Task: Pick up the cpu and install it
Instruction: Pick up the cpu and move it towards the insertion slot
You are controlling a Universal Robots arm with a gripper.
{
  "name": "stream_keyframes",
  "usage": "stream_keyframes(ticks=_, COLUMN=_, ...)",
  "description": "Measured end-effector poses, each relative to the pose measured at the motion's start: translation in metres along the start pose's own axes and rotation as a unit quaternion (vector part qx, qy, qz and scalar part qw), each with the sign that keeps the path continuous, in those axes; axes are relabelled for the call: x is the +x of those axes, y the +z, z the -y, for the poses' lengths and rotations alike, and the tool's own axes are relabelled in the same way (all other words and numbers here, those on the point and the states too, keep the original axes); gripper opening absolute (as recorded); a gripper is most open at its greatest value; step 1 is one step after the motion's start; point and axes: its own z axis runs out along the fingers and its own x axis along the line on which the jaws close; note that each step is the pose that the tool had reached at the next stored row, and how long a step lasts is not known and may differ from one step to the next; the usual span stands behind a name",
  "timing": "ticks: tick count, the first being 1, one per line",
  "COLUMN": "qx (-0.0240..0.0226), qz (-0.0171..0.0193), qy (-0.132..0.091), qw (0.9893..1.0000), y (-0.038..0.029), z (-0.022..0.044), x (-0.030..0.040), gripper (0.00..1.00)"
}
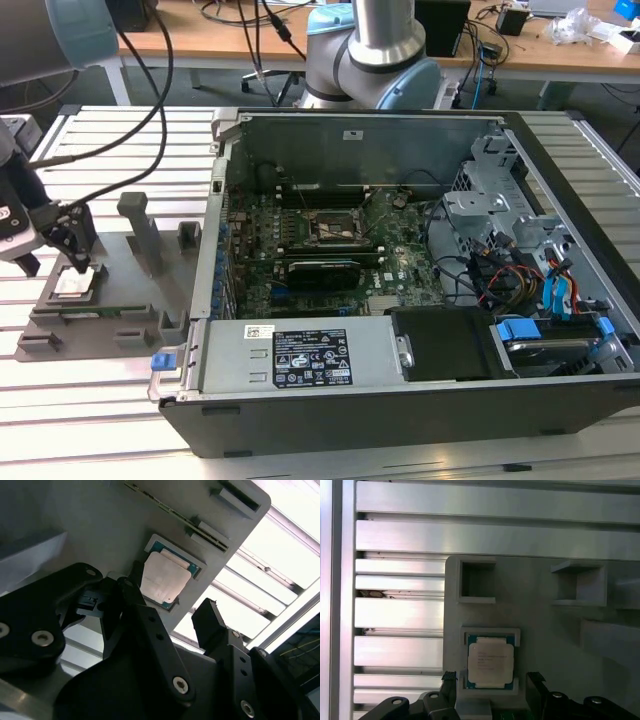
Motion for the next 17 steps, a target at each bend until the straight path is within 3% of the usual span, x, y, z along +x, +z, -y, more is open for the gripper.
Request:
stream_keyframes(ticks=8, qx=0.0000, qz=0.0000, qy=0.000, qw=1.0000, y=0.0047, z=0.0036, x=0.0003, gripper=0.66)
stream_keyframes(ticks=17, qx=0.0001, qz=0.0000, qy=-0.002, qw=1.0000, y=0.0250, z=0.0024, x=-0.0030, gripper=0.66)
